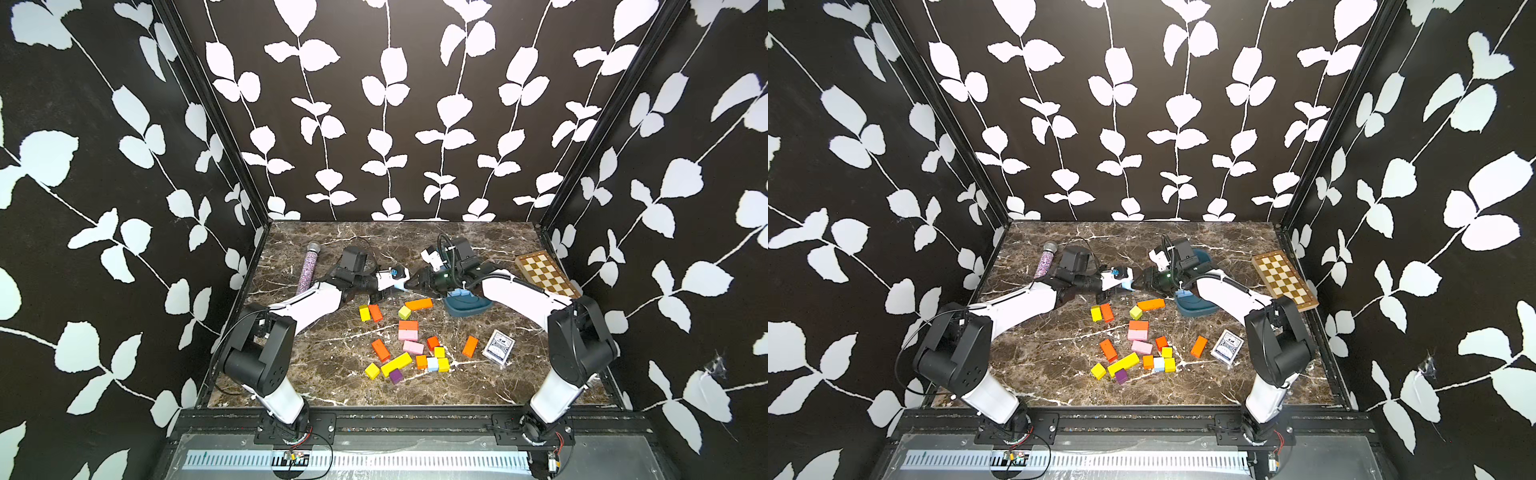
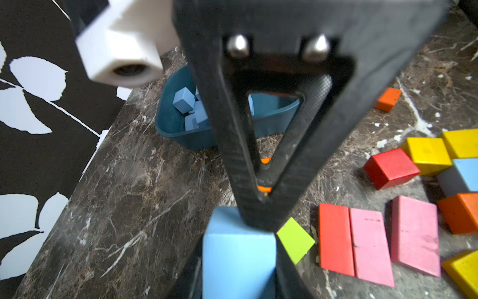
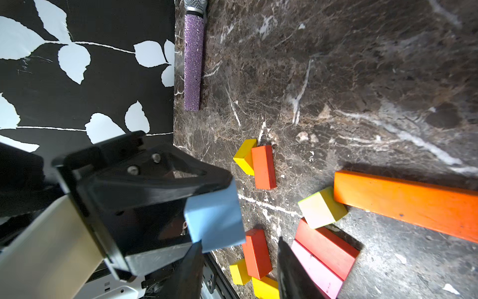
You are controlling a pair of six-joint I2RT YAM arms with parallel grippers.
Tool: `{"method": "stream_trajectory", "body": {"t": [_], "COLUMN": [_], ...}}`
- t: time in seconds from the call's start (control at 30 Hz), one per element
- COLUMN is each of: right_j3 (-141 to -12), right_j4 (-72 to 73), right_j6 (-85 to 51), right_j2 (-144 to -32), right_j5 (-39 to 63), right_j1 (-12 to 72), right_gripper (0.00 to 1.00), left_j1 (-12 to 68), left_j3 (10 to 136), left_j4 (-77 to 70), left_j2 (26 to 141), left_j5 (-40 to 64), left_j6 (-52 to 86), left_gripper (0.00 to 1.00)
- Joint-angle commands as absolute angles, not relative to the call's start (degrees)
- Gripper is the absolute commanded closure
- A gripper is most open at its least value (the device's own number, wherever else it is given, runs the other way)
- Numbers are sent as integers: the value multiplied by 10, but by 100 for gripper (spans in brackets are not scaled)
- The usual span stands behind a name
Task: Pick out the blue building blocks
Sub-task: Pick up the building block from the center of the board.
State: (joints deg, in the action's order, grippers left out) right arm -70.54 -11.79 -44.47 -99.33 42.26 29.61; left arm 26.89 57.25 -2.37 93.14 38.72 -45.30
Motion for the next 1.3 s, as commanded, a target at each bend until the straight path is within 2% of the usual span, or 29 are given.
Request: {"method": "stream_trajectory", "body": {"t": [0.0, 0.57, 0.77, 0.87, 0.93, 1.03, 1.17, 1.27], "right_j3": [-727, -738, -741, -740, -741, -745, -745, -748], "right_j4": [-85, -53, -53, -59, -70, -90, -124, -190], "right_j6": [-458, -468, -468, -462, -454, -440, -420, -378], "right_j2": [-1004, -1017, -1022, -1021, -1019, -1018, -1015, -1014], "right_j5": [438, 474, 479, 476, 470, 460, 436, 407], "right_j1": [294, 294, 293, 293, 293, 289, 271, 251], "right_gripper": [55, 56, 60, 66, 71, 76, 76, 76], "left_j1": [269, 269, 269, 269, 271, 271, 271, 271], "left_j3": [577, 581, 586, 589, 591, 593, 596, 597], "left_j4": [-69, -86, -101, -104, -103, -96, -83, -74], "left_j2": [925, 939, 945, 948, 950, 951, 951, 952], "left_j5": [433, 457, 463, 463, 460, 455, 445, 439], "left_j6": [-428, -406, -393, -391, -393, -400, -410, -417], "left_gripper": [76, 76, 74, 73, 71, 61, 43, 37]}}
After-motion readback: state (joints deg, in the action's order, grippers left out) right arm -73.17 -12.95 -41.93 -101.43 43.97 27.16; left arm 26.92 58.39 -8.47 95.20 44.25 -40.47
